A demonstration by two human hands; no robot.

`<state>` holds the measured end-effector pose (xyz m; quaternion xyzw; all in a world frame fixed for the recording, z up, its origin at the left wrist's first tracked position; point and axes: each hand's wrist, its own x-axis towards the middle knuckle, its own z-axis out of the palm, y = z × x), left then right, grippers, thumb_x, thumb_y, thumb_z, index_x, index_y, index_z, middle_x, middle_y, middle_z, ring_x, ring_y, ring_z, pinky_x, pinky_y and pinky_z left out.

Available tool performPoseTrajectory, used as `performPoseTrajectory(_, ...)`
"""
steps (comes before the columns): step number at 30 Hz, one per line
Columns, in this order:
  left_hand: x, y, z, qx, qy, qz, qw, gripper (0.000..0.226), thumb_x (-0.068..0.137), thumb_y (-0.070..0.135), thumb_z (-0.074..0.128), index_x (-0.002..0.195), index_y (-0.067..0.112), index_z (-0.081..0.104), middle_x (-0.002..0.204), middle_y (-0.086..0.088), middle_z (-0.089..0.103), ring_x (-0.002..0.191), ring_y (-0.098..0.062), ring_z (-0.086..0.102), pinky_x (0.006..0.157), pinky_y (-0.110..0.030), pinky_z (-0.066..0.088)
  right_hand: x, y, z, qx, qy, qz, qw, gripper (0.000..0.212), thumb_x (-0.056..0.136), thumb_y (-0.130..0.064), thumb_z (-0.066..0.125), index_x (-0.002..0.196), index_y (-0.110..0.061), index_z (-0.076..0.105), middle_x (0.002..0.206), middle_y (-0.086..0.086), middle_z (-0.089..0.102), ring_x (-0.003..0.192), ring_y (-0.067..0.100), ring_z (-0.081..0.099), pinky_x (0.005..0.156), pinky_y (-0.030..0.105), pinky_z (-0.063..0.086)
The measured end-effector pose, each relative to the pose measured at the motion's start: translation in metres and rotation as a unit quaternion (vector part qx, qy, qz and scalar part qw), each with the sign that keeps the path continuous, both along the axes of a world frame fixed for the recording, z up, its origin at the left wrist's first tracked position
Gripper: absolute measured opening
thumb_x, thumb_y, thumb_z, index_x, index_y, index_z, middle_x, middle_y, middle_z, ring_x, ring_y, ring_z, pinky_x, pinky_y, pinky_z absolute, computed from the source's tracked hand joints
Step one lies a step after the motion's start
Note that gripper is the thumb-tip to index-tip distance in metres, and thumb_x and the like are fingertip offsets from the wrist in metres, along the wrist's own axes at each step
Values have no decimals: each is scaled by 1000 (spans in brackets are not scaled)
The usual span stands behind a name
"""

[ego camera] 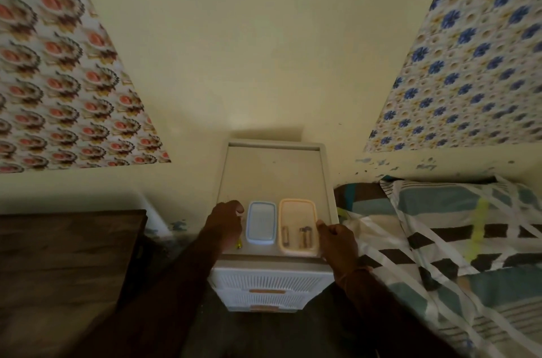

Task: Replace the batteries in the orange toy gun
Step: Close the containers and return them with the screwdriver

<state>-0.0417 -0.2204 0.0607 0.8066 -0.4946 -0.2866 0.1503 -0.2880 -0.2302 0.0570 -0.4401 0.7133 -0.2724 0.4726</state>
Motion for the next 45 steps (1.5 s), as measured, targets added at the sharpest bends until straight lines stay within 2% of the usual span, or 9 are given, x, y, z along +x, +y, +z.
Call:
performPoseTrajectory(6, 1, -11, -3, -6, -46, -53, 997, 27, 92, 22, 55, 117, 27, 46, 113, -6, 53, 105, -29, 56, 86, -36, 47, 6, 7, -4, 3, 24, 0, 1000, 22, 92, -37, 57, 95, -16, 60, 90, -2, 61, 84, 14, 58, 66, 22, 44)
performPoseTrajectory(9, 3, -12, -3, 2, -65, -71, 995, 33, 90, 15, 51, 122, 24, 45, 115, -9, 53, 109, -31, 56, 87, -38, 47, 7, 10, -4, 2, 15, -3, 1000, 21, 92, -35, 58, 98, -15, 59, 92, -1, 60, 81, 12, 57, 57, 18, 40)
performPoseTrajectory(12, 4, -13, -4, 0, -70, -79, 994, 34, 89, 11, 50, 121, 22, 47, 114, -11, 55, 108, -32, 57, 86, -38, 49, 9, 13, -6, -3, 4, -8, 1000, 19, 91, -34, 59, 98, -17, 59, 95, 1, 62, 86, 14, 58, 66, 24, 46)
performPoseTrajectory(19, 7, -2, -3, -11, -24, -38, 999, 31, 90, 14, 54, 119, 25, 52, 113, -9, 59, 101, -29, 61, 84, -35, 51, 9, 16, -9, -13, 26, 11, 1000, 12, 90, -33, 60, 91, -21, 61, 99, 3, 64, 97, 21, 60, 88, 37, 50)
performPoseTrajectory(27, 3, 27, 1, -57, -19, 13, 998, 22, 93, 22, 53, 115, 23, 55, 117, -5, 59, 107, -25, 58, 90, -34, 49, 5, 28, -8, -33, -6, -14, 999, 12, 91, -30, 58, 97, -21, 63, 104, 3, 64, 99, 21, 61, 84, 34, 50)
performPoseTrajectory(32, -1, 69, 1, -100, -32, 19, 994, 18, 95, 19, 49, 111, 23, 55, 112, -1, 58, 103, -19, 57, 88, -32, 46, 7, 56, -11, -109, 35, -79, 990, 9, 91, -26, 59, 95, -18, 57, 102, 4, 64, 100, 21, 61, 86, 35, 52)
performPoseTrajectory(40, -13, 143, -10, -189, -88, -61, 976, 17, 99, 26, 49, 102, 17, 63, 99, -2, 62, 85, -14, 54, 79, -28, 43, 22, 127, -32, -224, 148, 57, 962, 17, 90, -25, 58, 75, -20, 51, 73, -4, 57, 69, 13, 56, 60, 28, 45)
performPoseTrajectory(42, -9, 156, -20, -179, -78, -76, 978, 19, 100, 29, 48, 102, 18, 63, 99, -1, 62, 87, -16, 56, 82, -33, 47, 25, 141, -42, -221, 189, 85, 953, 16, 88, -23, 60, 75, -20, 51, 73, -4, 55, 69, 13, 52, 60, 25, 35)
performPoseTrajectory(45, -1, 176, -42, -158, -78, -100, 979, 23, 100, 34, 46, 101, 20, 63, 98, 1, 62, 89, -16, 58, 83, -36, 49, 32, 157, -66, -181, 233, 151, 943, 8, 87, -24, 59, 82, -17, 57, 85, 0, 60, 80, 19, 56, 66, 29, 41)
